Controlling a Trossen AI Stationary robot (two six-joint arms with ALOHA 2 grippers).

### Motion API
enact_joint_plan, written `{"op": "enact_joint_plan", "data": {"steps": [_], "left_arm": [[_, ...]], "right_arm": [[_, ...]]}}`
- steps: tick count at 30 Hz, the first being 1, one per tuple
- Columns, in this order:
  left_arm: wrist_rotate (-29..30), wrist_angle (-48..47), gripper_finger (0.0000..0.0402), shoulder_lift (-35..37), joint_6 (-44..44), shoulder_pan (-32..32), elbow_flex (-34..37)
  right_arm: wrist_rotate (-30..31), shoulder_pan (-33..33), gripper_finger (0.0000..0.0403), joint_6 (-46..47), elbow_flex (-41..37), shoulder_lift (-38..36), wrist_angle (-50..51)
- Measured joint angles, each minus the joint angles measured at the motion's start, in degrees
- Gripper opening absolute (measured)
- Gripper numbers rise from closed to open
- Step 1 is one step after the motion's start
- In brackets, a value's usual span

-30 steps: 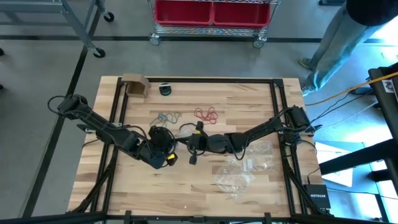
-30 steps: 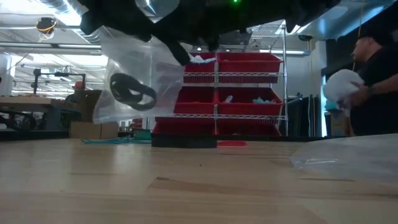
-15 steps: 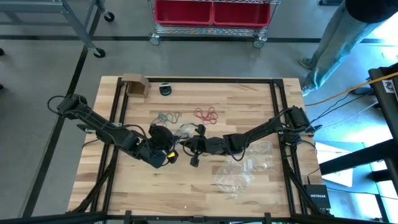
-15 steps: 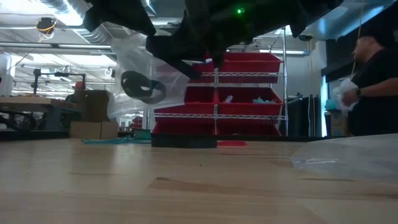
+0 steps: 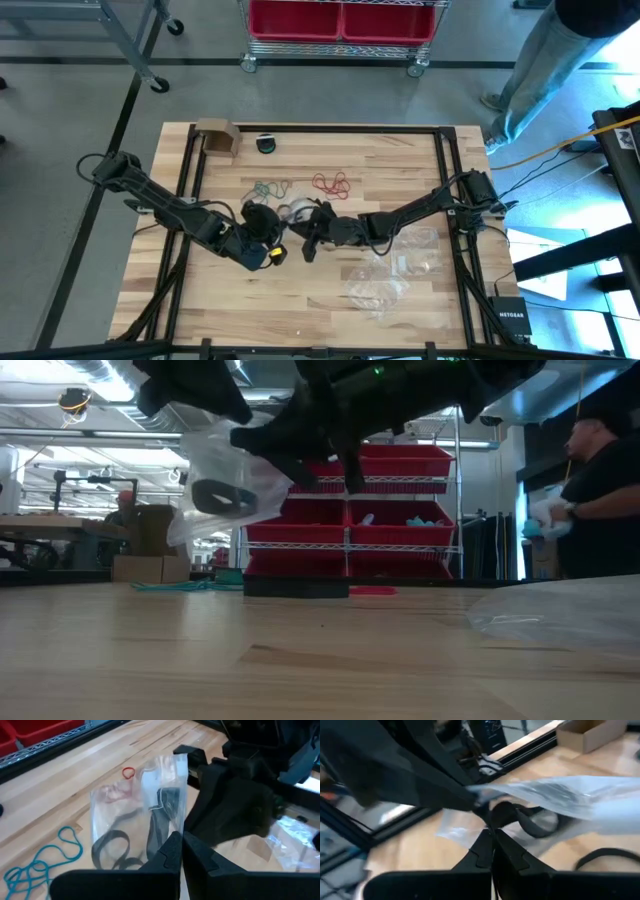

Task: Sort rubber bands
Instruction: Put the black rubber band into the transparent zip bag

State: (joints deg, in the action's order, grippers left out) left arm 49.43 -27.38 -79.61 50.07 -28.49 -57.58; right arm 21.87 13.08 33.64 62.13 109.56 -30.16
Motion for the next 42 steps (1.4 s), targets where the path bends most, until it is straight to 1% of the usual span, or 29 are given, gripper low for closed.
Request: {"op": "enact_joint_plan", "data": {"steps": [5, 8, 13, 18, 24, 30, 33, 36, 39, 42], "left_arm": [[-0.1, 5.7, 0.0, 0.0, -1.2, 0.0, 2.5], [-0.8, 6.5, 0.0, 0.0, -1.1, -0.1, 2.9], [-1.1, 7.6, 0.0, 0.0, -1.1, -0.7, 2.9], [-1.6, 7.5, 0.0, 0.0, -0.8, -1.4, 3.0], [-1.6, 7.4, 0.0, 0.0, -0.6, -1.3, 3.0], [-1.0, 7.6, 0.0, -1.9, 0.2, -0.1, 3.0], [-0.7, 8.4, 0.0, -3.8, 0.5, 0.1, 3.0], [-0.7, 11.0, 0.0, -4.9, -0.4, 0.1, 3.0], [-0.8, 13.4, 0.0, -5.0, -1.9, 0.1, 3.0], [-0.8, 15.0, 0.0, -5.0, -3.0, 0.1, 3.0]], "right_arm": [[-1.1, 0.0, 0.0003, 7.0, 0.0, 0.0, -1.9], [-0.7, 0.0, 0.0003, 10.6, 0.0, 0.0, -2.2], [3.1, 0.1, 0.0003, 17.0, 0.0, 0.0, -2.7], [8.3, 0.0, 0.0003, 24.5, 0.1, 0.1, -3.0], [11.1, 0.0, 0.0003, 25.3, 0.1, 0.2, -3.4], [12.0, 0.0, 0.0003, 32.0, 0.1, 0.2, -3.5], [11.8, 0.0, 0.0003, 32.2, 0.1, 0.2, -3.1], [11.9, -0.2, 0.0004, 30.3, 0.1, 0.2, -2.0], [10.1, -0.7, 0.0019, 29.9, 0.1, 0.2, -1.4], [8.8, -0.9, 0.0056, 27.1, 0.1, 0.2, -1.2]]}}
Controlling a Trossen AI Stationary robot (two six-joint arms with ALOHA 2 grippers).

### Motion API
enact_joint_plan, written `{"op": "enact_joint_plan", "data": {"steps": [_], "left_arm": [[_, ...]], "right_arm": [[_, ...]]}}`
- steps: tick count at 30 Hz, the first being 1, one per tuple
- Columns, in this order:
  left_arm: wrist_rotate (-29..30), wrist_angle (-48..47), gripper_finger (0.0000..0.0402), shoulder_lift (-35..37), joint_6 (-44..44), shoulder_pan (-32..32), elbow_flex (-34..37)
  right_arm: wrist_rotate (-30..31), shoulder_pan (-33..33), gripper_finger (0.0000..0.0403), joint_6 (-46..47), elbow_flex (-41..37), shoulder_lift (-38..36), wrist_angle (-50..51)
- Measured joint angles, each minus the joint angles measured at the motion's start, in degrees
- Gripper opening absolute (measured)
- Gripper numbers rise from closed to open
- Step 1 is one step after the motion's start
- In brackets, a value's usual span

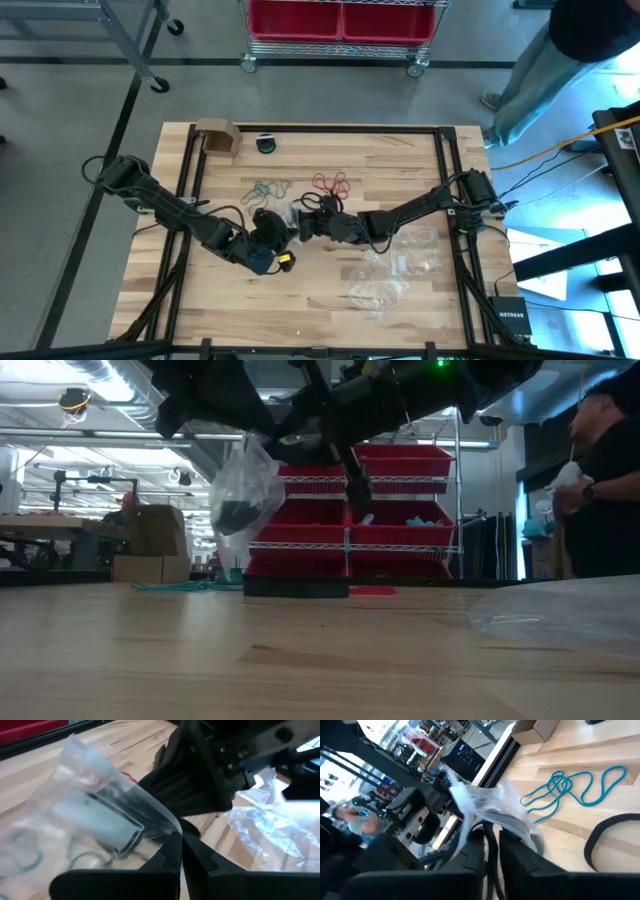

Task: Sort rubber bands
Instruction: Put the black rubber band into the transparent zip bag

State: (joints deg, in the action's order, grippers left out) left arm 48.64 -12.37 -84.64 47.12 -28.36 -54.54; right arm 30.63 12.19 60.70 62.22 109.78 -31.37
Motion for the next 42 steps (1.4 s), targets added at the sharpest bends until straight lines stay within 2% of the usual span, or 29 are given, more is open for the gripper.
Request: {"op": "enact_joint_plan", "data": {"steps": [6, 8, 11, 17, 23, 27, 33, 37, 42], "left_arm": [[0.0, -0.1, 0.0, 0.0, -0.7, 0.0, 0.0], [0.0, -0.4, 0.0, 0.0, -0.7, 0.0, 0.0], [-0.1, -0.5, 0.0, 0.0, -0.7, 0.0, 0.0], [-0.6, -0.6, 0.0, 0.7, -0.7, -0.2, 0.0], [-0.4, -0.9, 0.0, 2.0, -0.7, -1.0, 0.0], [0.3, -1.0, 0.0, 2.2, 0.9, -1.3, 0.0], [2.1, -1.7, 0.0, 2.3, 7.8, -1.8, -0.1], [2.8, -8.1, 0.0, 2.3, 15.3, -2.3, -0.1], [7.2, -11.0, 0.0, 2.3, 21.1, -3.8, -0.1]], "right_arm": [[0.2, 0.0, 0.0143, -4.1, 0.0, 0.0, 0.2], [-0.2, 0.1, 0.016, -4.4, 0.0, 0.1, 0.1], [-3.4, 0.2, 0.0174, -9.6, -0.1, 0.1, -1.3], [-8.7, 0.4, 0.0173, -10.9, 0.0, 0.1, -2.2], [-9.2, 0.5, 0.0171, -11.2, 0.1, -0.1, -2.8], [-9.8, -0.3, 0.017, 0.1, 0.1, -0.1, -2.5], [-10.0, -0.9, 0.017, 3.4, 0.0, 0.0, -3.6], [-10.3, -1.0, 0.017, 3.4, 0.0, 0.0, -4.4], [-9.9, -0.9, 0.017, 2.1, 0.0, 0.0, -4.7]]}}
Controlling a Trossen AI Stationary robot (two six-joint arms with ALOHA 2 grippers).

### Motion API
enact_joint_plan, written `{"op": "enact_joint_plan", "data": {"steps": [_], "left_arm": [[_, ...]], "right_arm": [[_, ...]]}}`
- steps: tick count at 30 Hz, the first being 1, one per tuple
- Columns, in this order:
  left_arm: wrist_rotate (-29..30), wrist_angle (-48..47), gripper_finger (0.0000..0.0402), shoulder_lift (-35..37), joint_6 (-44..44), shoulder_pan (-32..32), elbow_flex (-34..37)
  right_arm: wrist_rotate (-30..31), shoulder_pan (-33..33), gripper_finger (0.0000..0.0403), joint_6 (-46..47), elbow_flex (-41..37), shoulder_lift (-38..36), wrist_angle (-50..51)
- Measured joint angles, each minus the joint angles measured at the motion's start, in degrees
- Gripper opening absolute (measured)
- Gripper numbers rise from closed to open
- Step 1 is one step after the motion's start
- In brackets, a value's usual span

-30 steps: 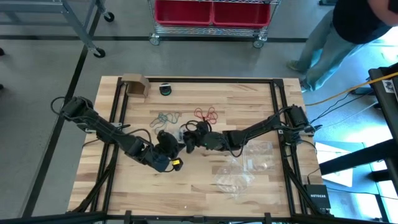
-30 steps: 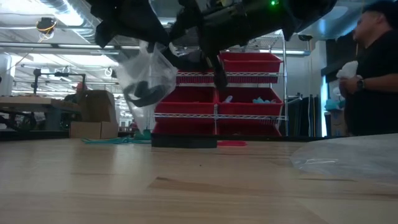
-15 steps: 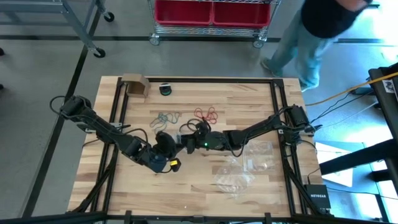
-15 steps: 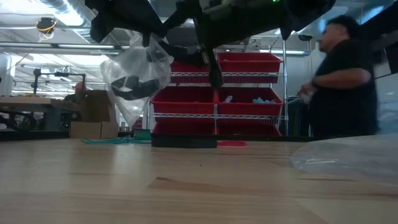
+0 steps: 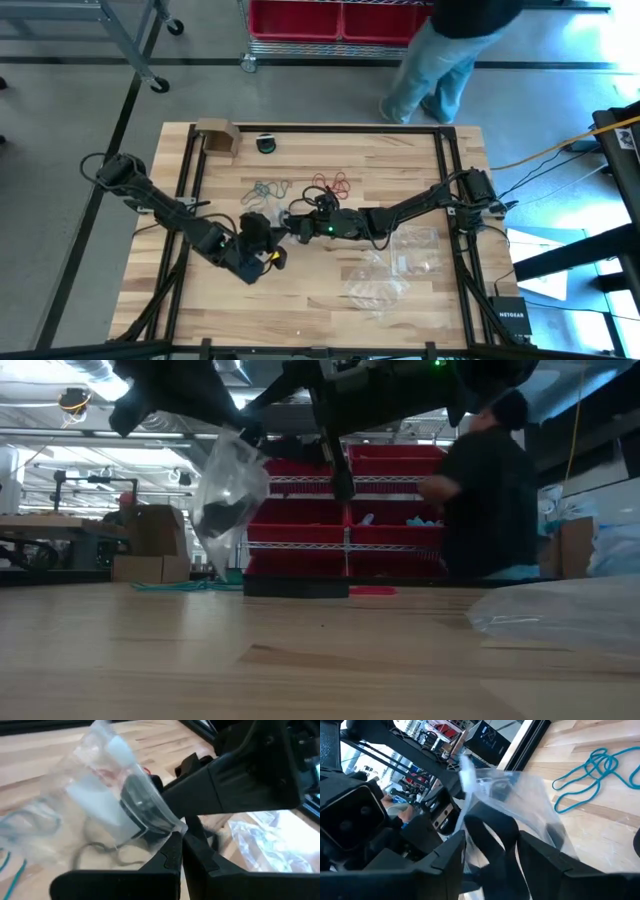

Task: Sort rubber bands
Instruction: Put the black rubber band into the transparent zip bag

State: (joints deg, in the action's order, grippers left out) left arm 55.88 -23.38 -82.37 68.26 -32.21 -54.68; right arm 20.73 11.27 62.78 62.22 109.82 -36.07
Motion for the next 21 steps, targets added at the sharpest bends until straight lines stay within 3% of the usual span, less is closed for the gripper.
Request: {"op": "enact_joint_plan", "data": {"steps": [5, 11, 14, 21], "left_arm": [[1.5, -1.2, 0.0, 0.0, 3.2, 0.0, 1.1], [-0.8, 8.0, 0.0, 0.0, 8.0, -0.1, 8.6], [-1.8, 13.7, 0.0, 0.9, 7.6, 0.0, 11.2], [-3.0, 13.4, 0.0, 1.9, 3.8, 0.1, 11.4]], "right_arm": [[0.2, 0.0, 0.017, -1.2, 0.0, 0.0, -0.1], [0.1, 0.0, 0.017, -5.4, 0.0, 0.0, 0.1], [0.8, 0.0, 0.017, -7.1, 0.0, 0.0, 1.2], [2.1, 0.0, 0.017, -18.0, 0.0, 0.0, 2.1]]}}
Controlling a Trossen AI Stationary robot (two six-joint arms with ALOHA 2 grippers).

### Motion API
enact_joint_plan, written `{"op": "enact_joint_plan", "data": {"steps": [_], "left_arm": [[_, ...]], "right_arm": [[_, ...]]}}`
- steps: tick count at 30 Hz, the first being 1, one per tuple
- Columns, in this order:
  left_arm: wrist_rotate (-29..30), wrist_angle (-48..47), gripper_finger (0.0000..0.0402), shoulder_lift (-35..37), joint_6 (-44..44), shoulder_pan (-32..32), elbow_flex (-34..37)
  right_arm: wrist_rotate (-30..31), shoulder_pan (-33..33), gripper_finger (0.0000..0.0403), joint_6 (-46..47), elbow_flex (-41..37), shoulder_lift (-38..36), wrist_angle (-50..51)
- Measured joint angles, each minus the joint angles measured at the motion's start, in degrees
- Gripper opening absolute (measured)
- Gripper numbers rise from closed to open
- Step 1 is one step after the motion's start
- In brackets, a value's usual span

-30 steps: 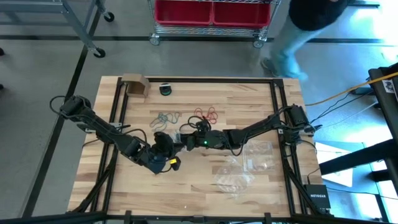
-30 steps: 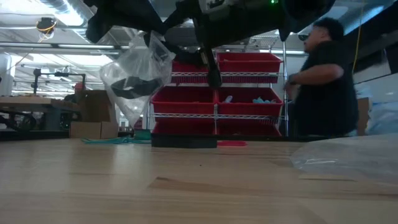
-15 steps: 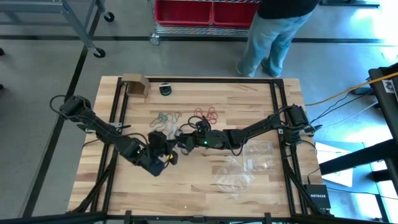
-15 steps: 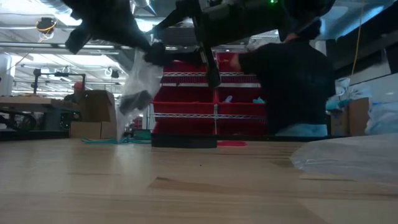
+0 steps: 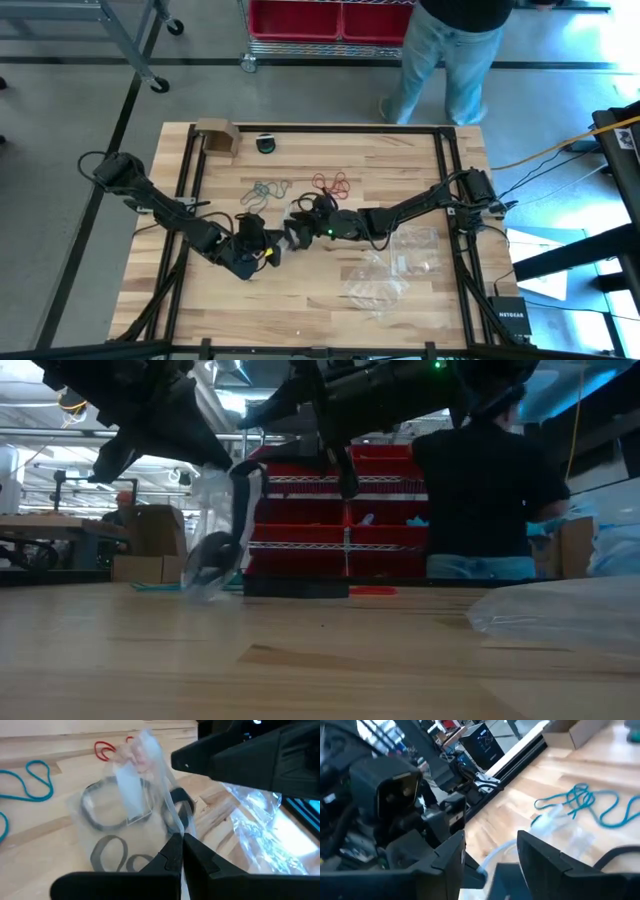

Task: Sort rubber bands
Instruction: Put the black rubber band into the transparent zip bag

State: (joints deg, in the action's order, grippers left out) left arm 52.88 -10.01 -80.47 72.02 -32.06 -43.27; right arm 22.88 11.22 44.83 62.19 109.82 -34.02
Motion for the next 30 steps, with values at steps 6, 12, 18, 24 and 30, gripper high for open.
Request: {"op": "enact_joint_plan", "data": {"steps": [6, 12, 18, 24, 30], "left_arm": [[0.0, -0.1, 0.0, 0.0, -1.5, 0.2, 0.0], [-0.1, -0.6, 0.0, 0.0, -1.9, 0.0, 0.0], [-0.1, -1.1, 0.0, 0.0, -2.2, 0.0, 0.0], [-0.1, -1.4, 0.0, 0.0, -2.9, 0.0, 0.0], [-0.1, -1.5, 0.0, 0.0, -3.3, 0.0, 0.0]], "right_arm": [[-4.0, 0.0, 0.017, -15.3, 0.0, 0.0, 2.3], [-8.9, 0.1, 0.017, -22.7, 0.0, -4.0, 16.6], [-9.5, 0.1, 0.017, -22.7, 0.0, -9.9, 32.1], [-10.5, 2.3, 0.0186, -20.8, 0.0, -9.1, 39.5], [-6.5, 5.5, 0.0262, -21.9, 0.0, -3.2, 37.2]]}}
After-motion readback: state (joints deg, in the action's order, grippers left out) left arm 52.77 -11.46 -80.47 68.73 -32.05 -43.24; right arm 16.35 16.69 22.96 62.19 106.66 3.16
